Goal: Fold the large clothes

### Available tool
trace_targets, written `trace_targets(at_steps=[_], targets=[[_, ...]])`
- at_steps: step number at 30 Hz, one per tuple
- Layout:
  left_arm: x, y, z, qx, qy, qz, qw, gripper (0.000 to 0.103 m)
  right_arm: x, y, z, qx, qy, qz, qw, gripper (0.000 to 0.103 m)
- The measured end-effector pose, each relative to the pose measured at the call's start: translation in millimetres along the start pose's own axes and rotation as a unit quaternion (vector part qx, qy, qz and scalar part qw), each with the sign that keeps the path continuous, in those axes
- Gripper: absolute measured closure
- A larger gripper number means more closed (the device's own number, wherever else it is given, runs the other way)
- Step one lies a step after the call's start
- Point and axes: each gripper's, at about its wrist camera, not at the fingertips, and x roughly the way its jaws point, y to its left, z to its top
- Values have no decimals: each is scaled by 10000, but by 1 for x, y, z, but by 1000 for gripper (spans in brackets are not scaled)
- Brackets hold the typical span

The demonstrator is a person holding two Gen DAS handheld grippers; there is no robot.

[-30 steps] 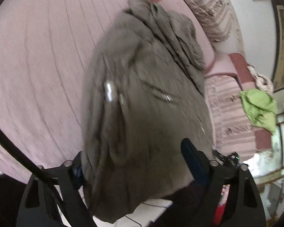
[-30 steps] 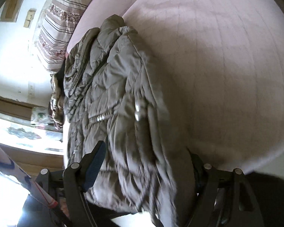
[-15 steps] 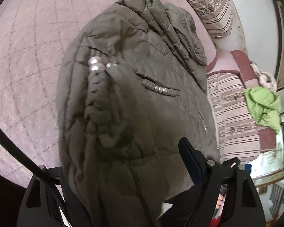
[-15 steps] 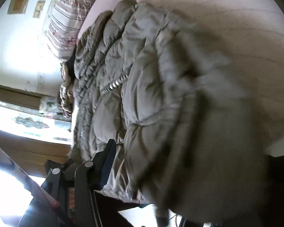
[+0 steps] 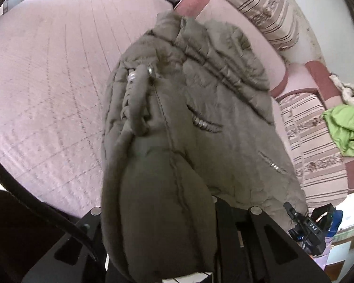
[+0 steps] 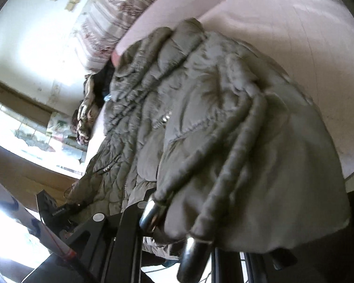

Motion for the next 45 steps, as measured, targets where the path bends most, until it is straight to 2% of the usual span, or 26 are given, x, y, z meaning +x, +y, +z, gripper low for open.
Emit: trace_targets(at_steps=[5,8,12,15,22,26,28,33,36,40,45], targets=[[-31,4,-13,30,-83,-109,9999,88,-27,18,-19,-521,50,-111,9986,87],[-44,12,-32,-14,-30,-153,9999,87,-42,16,-33,-614,110,-105,9980,87],[-47,4,-48,137,-65,-8,9999,87,-55,16,-49,-687,185,-129,9974,87],[-50,-7,-46,306,-129,119,9994,87,-57,23,-46,-726,177,-120,9971,87],[-65,-59,13,794,-816,111,9934,87,-57,72,12,-1187,-200,7,9927,87],[-65,-100,56,1167,-1315,414,9836,87,-55,103,54,-1393,-619,-78,9883,87],[-61,-109,77,1215,-1454,580,9802,87,-50,116,79,-1426,-821,-100,9863,87],[-42,-119,141,1031,-1522,826,9795,87,-22,139,139,-1439,-1104,-307,9829,86],[-20,-121,177,913,-1459,1049,9795,87,5,148,173,-1397,-1125,-474,9826,86],[27,-128,221,807,-1320,1505,9764,87,50,155,215,-1393,-1085,-853,9806,86],[87,-125,265,685,-1087,1995,9714,87,102,142,262,-1176,-919,-1274,9806,86]])
